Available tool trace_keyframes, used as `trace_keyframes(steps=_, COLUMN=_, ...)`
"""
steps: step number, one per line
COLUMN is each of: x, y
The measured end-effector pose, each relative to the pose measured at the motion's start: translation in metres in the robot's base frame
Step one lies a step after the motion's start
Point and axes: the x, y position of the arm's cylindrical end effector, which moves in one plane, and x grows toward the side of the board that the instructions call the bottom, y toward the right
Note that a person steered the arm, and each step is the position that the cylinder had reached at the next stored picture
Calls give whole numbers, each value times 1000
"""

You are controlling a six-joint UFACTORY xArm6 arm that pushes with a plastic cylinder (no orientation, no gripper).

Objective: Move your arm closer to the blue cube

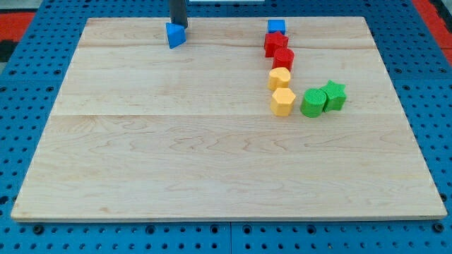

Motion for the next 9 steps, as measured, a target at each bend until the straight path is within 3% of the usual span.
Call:
trace_keyframes(steps=3, x=22, y=-32)
trace_keyframes(steps=4, x=-20, y=12)
trace_keyframes(steps=5, x=-26, y=30)
trace_keyframes(steps=9, x=-26, y=194)
